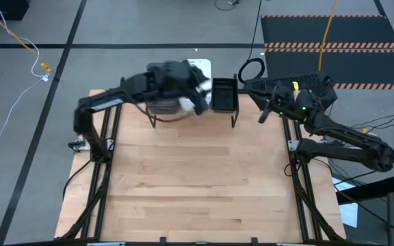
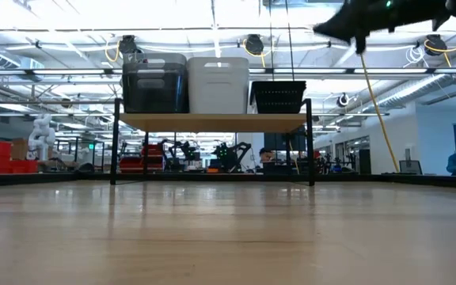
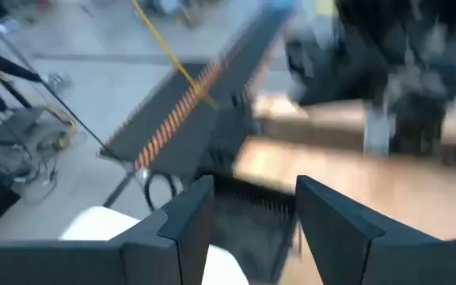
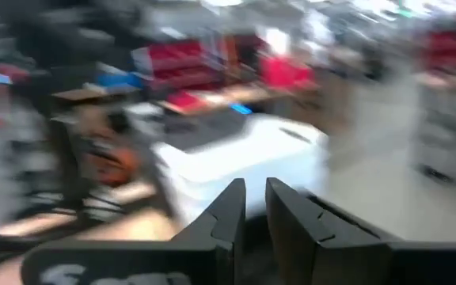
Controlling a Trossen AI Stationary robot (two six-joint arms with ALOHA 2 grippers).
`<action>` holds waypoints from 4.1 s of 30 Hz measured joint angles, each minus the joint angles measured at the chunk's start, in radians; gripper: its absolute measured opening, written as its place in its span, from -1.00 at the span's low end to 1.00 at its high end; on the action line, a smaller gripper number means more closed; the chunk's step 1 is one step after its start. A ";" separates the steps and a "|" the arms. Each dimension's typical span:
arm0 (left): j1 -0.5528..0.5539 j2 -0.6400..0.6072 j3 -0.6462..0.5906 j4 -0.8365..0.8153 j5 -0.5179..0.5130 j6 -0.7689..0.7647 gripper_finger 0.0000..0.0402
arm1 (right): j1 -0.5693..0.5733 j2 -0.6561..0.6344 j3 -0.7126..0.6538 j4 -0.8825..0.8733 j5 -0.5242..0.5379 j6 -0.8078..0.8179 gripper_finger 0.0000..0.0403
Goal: Stack baskets on shelf by color
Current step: Return to Home Position
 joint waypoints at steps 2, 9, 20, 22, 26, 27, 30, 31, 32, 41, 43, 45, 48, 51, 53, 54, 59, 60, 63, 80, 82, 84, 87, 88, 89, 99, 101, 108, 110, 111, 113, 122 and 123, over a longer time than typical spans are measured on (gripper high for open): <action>0.004 -0.052 -0.001 0.017 -0.006 -0.035 -0.16 | -0.006 -0.008 0.000 0.061 -0.118 0.004 -0.77; 0.011 -0.215 -0.275 0.158 0.017 -0.057 -0.80 | -0.005 0.002 0.000 0.139 -0.463 0.014 -0.95; 0.023 -0.654 -1.113 0.739 0.304 -0.164 -0.97 | -0.031 -0.148 0.001 -0.121 -0.558 -0.180 -1.00; 0.031 -0.748 -1.229 0.776 0.331 -0.154 -0.95 | -0.035 -0.172 0.001 -0.179 -0.558 -0.180 -1.00; 0.033 -0.916 -1.445 0.871 0.334 -0.125 -0.98 | -0.034 -0.217 -0.013 -0.283 -0.561 -0.188 -1.00; 0.032 -0.955 -1.494 0.912 0.334 -0.116 -0.98 | -0.034 -0.233 -0.031 -0.282 -0.561 -0.188 -1.00; 0.032 -1.063 -1.627 1.009 0.314 -0.113 -0.96 | -0.035 -0.283 -0.113 -0.219 -0.559 -0.166 -1.00; 0.032 -1.093 -1.664 1.032 0.306 -0.113 -0.96 | -0.035 -0.300 -0.145 -0.189 -0.559 -0.143 -1.00; 0.030 -1.124 -1.698 1.047 0.301 -0.117 -0.95 | -0.035 -0.318 -0.179 -0.167 -0.559 -0.112 -1.00; -0.018 -1.349 -1.947 1.061 0.299 -0.174 -0.98 | -0.034 -0.458 -0.512 0.125 -0.559 0.106 -1.00; -0.024 -1.382 -2.006 1.070 0.286 -0.185 -0.98 | -0.034 -0.472 -0.591 0.173 -0.557 0.137 -1.00; -0.025 -1.401 -2.060 1.076 0.273 -0.217 -0.97 | -0.033 -0.480 -0.614 0.170 -0.531 0.136 -1.00; -0.035 -1.408 -2.060 0.932 0.268 -0.241 -0.99 | -0.030 -0.472 -0.620 0.090 -0.528 0.009 -1.00; -0.047 -1.411 -2.060 0.916 0.281 -0.254 -0.98 | -0.034 -0.471 -0.619 0.163 -0.534 0.028 -1.00; -0.054 -1.432 -2.058 0.949 0.282 -0.258 -0.98 | -0.033 -0.478 -0.613 0.232 -0.579 0.065 -1.00; -0.058 -1.442 -2.056 0.947 0.280 -0.264 -0.99 | -0.032 -0.484 -0.612 0.264 -0.622 0.066 -1.00; -0.090 -1.500 -2.059 0.755 0.276 -0.252 -0.98 | -0.032 -0.549 -0.612 0.228 -0.722 0.011 -1.00; -0.096 -1.512 -2.059 0.733 0.277 -0.247 -0.99 | -0.032 -0.559 -0.615 0.218 -0.719 0.002 -1.00; -0.116 -1.522 -2.059 0.752 0.271 -0.184 -0.98 | -0.031 -0.578 -0.625 0.217 -0.685 -0.030 -1.00; -0.196 -1.598 -2.059 0.865 0.288 -0.126 -0.98 | 0.048 -0.607 -0.598 0.365 -0.660 -0.049 -1.00; -0.211 -1.615 -2.060 0.808 0.259 -0.130 -0.97 | 0.040 -0.617 -0.598 0.266 -0.625 -0.151 -1.00; -0.229 -1.627 -2.060 0.808 0.257 -0.127 -0.98 | 0.038 -0.617 -0.598 0.143 -0.593 -0.227 -1.00; -0.257 -1.634 -2.060 0.834 0.266 -0.116 -0.99 | 0.038 -0.609 -0.604 0.033 -0.576 -0.279 -1.00; -0.266 -1.636 -2.060 0.842 0.274 -0.116 -0.98 | 0.039 -0.608 -0.609 0.024 -0.580 -0.277 -1.00; -0.276 -1.635 -2.060 0.851 0.289 -0.115 -0.96 | 0.040 -0.607 -0.616 0.029 -0.584 -0.269 -1.00; -0.329 -1.634 -2.060 0.843 0.338 -0.133 -0.87 | 0.047 -0.606 -0.623 0.034 -0.584 -0.068 -1.00; -0.329 -1.634 -2.060 0.843 0.337 -0.133 -0.87 | 0.047 -0.607 -0.623 0.034 -0.584 -0.067 -1.00; -0.329 -1.634 -2.060 0.843 0.337 -0.133 -0.87 | 0.047 -0.607 -0.623 0.034 -0.583 -0.066 -1.00; -0.329 -1.634 -2.060 0.843 0.337 -0.133 -0.87 | 0.047 -0.607 -0.623 0.034 -0.583 -0.066 -1.00; -0.329 -1.634 -2.060 0.843 0.337 -0.134 -0.87 | 0.047 -0.607 -0.623 0.034 -0.583 -0.066 -1.00; -0.329 -1.634 -2.060 0.843 0.337 -0.134 -0.87 | 0.047 -0.607 -0.623 0.034 -0.583 -0.066 -1.00; -0.329 -1.634 -2.060 0.843 0.337 -0.135 -0.87 | 0.047 -0.607 -0.623 0.034 -0.583 -0.066 -1.00; -0.329 -1.634 -2.059 0.843 0.337 -0.135 -0.87 | 0.047 -0.607 -0.623 0.034 -0.583 -0.066 -1.00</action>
